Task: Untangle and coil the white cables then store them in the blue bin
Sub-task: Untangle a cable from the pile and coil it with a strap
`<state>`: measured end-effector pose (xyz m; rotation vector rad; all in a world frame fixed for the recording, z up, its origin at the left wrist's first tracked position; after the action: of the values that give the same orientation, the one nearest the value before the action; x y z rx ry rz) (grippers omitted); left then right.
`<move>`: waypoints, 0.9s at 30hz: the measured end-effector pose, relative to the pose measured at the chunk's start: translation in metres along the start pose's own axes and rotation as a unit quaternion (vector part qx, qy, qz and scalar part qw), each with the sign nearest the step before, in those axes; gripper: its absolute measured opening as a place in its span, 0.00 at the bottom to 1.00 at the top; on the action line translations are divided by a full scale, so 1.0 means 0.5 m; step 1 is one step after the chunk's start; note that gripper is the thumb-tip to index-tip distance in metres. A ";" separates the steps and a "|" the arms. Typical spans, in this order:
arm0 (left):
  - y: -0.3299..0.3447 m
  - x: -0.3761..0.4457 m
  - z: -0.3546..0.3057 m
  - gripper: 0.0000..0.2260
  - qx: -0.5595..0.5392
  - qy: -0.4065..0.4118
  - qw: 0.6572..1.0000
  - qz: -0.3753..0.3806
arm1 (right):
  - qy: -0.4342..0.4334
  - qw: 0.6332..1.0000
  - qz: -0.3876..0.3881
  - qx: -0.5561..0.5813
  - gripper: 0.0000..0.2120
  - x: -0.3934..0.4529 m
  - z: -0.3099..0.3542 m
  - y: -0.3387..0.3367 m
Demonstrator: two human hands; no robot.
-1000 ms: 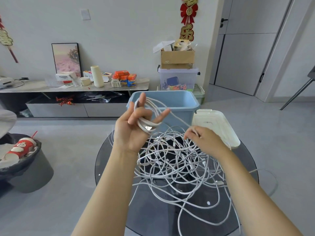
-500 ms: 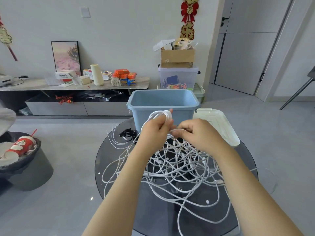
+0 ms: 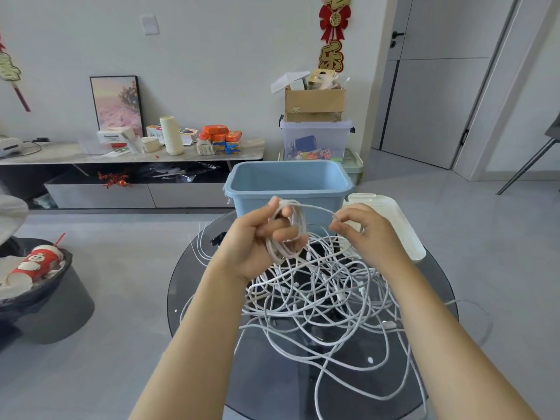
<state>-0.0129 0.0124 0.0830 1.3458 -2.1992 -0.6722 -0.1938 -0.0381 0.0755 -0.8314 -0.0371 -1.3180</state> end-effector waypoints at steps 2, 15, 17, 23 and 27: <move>0.004 0.005 -0.001 0.09 -0.124 0.037 0.991 0.026 | 0.059 0.998 0.016 0.032 0.06 -0.006 -0.001 0.022; -0.022 0.017 -0.005 0.16 0.227 0.231 0.913 -0.248 | 0.134 0.937 0.321 -0.022 0.06 -0.042 0.084 0.084; -0.026 0.011 0.006 0.19 0.377 0.209 0.865 -0.257 | 0.145 0.942 0.302 0.019 0.06 -0.037 0.088 0.073; -0.050 0.011 0.014 0.15 0.634 0.127 0.716 -0.265 | 0.259 0.867 0.183 0.385 0.13 -0.035 0.068 0.045; -0.026 0.008 0.008 0.14 0.684 0.081 0.689 -0.223 | 0.257 0.910 0.086 0.314 0.15 -0.023 0.050 0.040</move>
<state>-0.0083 0.0042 0.0722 2.4560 -2.0809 1.2898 -0.1697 -0.0143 0.0779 0.0722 0.0283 -1.2152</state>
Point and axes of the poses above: each hand's wrist, its own x-axis towards the middle knuckle, its own y-axis out of the palm, z = x × y, the point moved 3 cm from there along x, towards the middle knuckle, and after that the axes turned 4 degrees about x, right-handed, at the moved point
